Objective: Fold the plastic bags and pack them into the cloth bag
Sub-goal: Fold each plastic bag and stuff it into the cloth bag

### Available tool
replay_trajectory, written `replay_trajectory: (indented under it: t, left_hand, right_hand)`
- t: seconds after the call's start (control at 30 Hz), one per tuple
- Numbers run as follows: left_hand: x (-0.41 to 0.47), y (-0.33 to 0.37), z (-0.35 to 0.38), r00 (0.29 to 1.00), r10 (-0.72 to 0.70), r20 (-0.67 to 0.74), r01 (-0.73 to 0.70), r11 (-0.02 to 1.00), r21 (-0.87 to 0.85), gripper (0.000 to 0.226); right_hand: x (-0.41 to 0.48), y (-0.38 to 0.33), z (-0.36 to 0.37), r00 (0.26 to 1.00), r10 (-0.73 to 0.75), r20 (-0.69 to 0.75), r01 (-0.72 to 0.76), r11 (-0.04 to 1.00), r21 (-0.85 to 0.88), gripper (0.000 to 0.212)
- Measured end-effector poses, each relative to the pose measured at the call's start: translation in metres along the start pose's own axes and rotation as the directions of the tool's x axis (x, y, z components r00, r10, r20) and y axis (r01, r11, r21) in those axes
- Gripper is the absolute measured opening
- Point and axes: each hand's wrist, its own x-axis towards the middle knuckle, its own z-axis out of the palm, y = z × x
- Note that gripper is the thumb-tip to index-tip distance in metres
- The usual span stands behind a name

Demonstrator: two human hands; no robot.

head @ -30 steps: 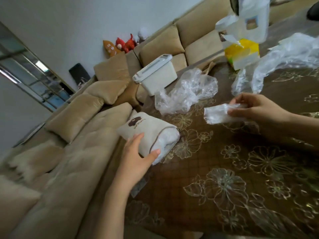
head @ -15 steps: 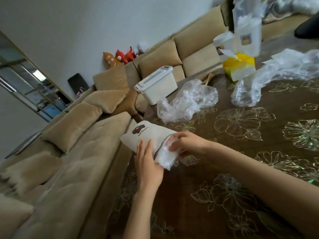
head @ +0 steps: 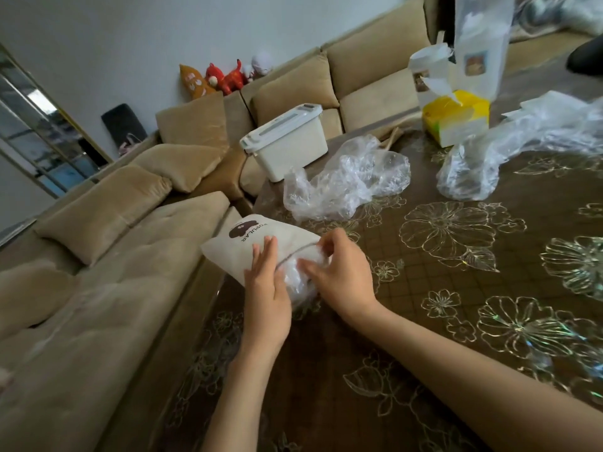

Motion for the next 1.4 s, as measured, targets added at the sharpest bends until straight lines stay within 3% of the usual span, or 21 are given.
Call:
replay_trajectory:
  t: [0.07,0.17,0.23,0.3,0.5,0.67,0.73,0.83,1.0,1.07,1.13,1.2,1.27,1.4]
  left_hand:
    - [-0.002,0.012,-0.002,1.0,-0.002,0.008,0.003,0.997,-0.083,0.046]
    - [-0.007,0.021,-0.001,0.999,-0.014,0.034,0.02,0.981,-0.195,0.043]
    - [-0.01,0.024,0.0,0.998,-0.028,0.055,0.041,0.968,-0.249,0.042]
    - [-0.016,0.03,0.005,0.996,-0.024,0.084,0.045,0.967,-0.251,0.041]
    - [-0.029,0.042,0.014,0.998,0.023,0.053,-0.018,0.997,-0.081,0.041]
    - [-0.03,0.028,0.02,0.989,0.084,0.125,-0.116,0.953,0.28,0.043]
    - [-0.028,0.021,0.024,0.996,0.042,0.077,-0.063,0.953,0.296,0.046]
    - [-0.019,0.01,0.029,0.99,0.087,-0.108,-0.056,0.963,0.263,0.042]
    - [-0.001,-0.009,0.031,0.979,-0.029,-0.201,0.081,0.963,0.258,0.069]
    - [0.004,-0.01,0.031,0.977,-0.111,-0.183,0.149,0.967,0.208,0.072]
    - [0.007,-0.006,0.029,0.983,-0.124,-0.138,0.15,0.968,0.201,0.076]
    - [0.01,0.0,0.024,0.991,-0.129,-0.033,0.134,0.965,0.225,0.081]
    - [0.011,0.004,0.017,0.979,-0.176,0.107,0.142,0.953,0.269,0.082]
    - [0.011,0.003,0.003,0.925,-0.273,0.263,0.175,0.924,0.341,0.079]
  right_hand:
    - [0.005,0.0,-0.001,0.982,-0.07,-0.173,0.058,0.996,-0.074,0.062]
    - [0.016,0.001,-0.011,0.995,-0.059,-0.085,0.054,0.997,-0.061,0.089]
    - [0.02,0.004,-0.012,0.996,0.058,0.073,-0.062,0.996,0.062,0.085]
    - [0.02,0.008,-0.014,0.977,0.167,0.133,-0.184,0.973,0.136,0.074]
    - [0.021,0.007,-0.022,0.978,0.21,0.014,-0.208,0.976,-0.066,0.045]
    - [0.028,0.007,-0.021,0.961,0.268,0.073,-0.265,0.963,-0.047,0.027]
    - [0.029,0.006,-0.022,0.956,0.254,0.148,-0.258,0.966,0.005,0.027]
    - [0.031,0.006,-0.024,0.941,0.208,0.267,-0.237,0.968,0.081,0.038]
    - [0.031,0.005,-0.036,0.884,0.122,0.452,-0.213,0.964,0.157,0.05]
    - [0.025,0.001,-0.04,0.931,0.087,0.354,-0.137,0.984,0.117,0.038]
    - [0.01,-0.006,-0.04,0.993,0.018,0.115,-0.024,0.999,0.047,0.022]
    - [-0.009,-0.009,-0.032,0.997,-0.078,-0.021,0.078,0.997,0.02,0.017]
    - [-0.024,-0.007,-0.021,0.996,-0.06,0.064,0.06,0.998,0.0,0.013]
    - [-0.031,-0.006,-0.008,0.943,0.131,0.305,-0.197,0.96,0.198,0.013]
